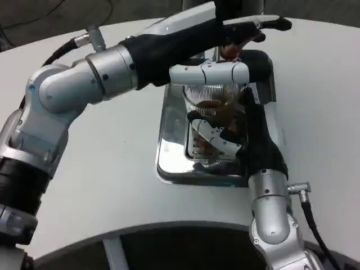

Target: Grasp the cup under the faucet to collect the drink, then remove the cup.

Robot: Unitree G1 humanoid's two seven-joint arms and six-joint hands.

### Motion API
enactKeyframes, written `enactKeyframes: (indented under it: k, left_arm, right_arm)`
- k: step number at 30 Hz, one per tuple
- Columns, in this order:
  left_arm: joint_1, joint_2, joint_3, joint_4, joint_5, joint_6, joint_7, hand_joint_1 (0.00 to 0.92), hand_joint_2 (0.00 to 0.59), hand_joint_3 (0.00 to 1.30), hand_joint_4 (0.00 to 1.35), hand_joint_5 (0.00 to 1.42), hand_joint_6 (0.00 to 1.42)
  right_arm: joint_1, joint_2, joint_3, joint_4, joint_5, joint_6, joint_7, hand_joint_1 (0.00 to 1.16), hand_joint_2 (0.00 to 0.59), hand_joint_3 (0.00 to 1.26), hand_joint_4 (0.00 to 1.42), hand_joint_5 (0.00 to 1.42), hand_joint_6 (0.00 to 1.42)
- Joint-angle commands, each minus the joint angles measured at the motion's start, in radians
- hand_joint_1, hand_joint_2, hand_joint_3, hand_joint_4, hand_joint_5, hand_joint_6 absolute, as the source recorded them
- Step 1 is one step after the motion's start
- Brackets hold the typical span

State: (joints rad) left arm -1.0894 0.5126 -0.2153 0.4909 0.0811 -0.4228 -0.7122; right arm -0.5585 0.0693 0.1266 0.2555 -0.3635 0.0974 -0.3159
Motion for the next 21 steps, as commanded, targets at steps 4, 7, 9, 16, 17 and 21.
enactKeyframes:
  k: [4,7,9,16,17,21]
  left_arm:
    - [0.037,0.014,-0.032,0.026,0.043,0.016,-0.053,0.0,0.115,0.12,0.04,0.1,0.08]
    - [0.04,0.018,-0.032,0.025,0.044,0.016,-0.052,0.0,0.116,0.12,0.04,0.1,0.08]
    - [0.04,0.02,-0.032,0.024,0.044,0.016,-0.052,0.0,0.116,0.12,0.04,0.1,0.08]
    - [0.047,0.025,-0.029,0.021,0.04,0.006,-0.047,0.0,0.106,0.12,0.05,0.11,0.08]
    - [0.049,0.025,-0.027,0.021,0.038,0.004,-0.046,0.0,0.105,0.12,0.05,0.11,0.08]
    - [0.063,0.017,-0.003,0.022,0.013,-0.019,-0.027,0.0,0.105,0.11,0.06,0.14,0.09]
  right_arm:
    - [-0.004,0.027,0.003,0.051,0.012,-0.034,-0.033,0.78,0.226,0.04,0.1,0.17,0.07]
    - [-0.007,0.035,0.002,0.075,0.018,-0.053,-0.051,0.78,0.224,0.05,0.12,0.18,0.08]
    - [-0.01,0.041,0.003,0.091,0.016,-0.064,-0.064,0.78,0.224,0.09,0.15,0.21,0.11]
    - [-0.019,0.049,0.009,0.127,0.012,-0.086,-0.093,0.78,0.224,0.15,0.21,0.27,0.16]
    - [-0.022,0.05,0.01,0.135,0.011,-0.087,-0.098,0.78,0.224,0.16,0.23,0.27,0.16]
    - [-0.032,0.057,0.012,0.159,0.008,-0.094,-0.122,0.79,0.228,0.19,0.26,0.29,0.18]
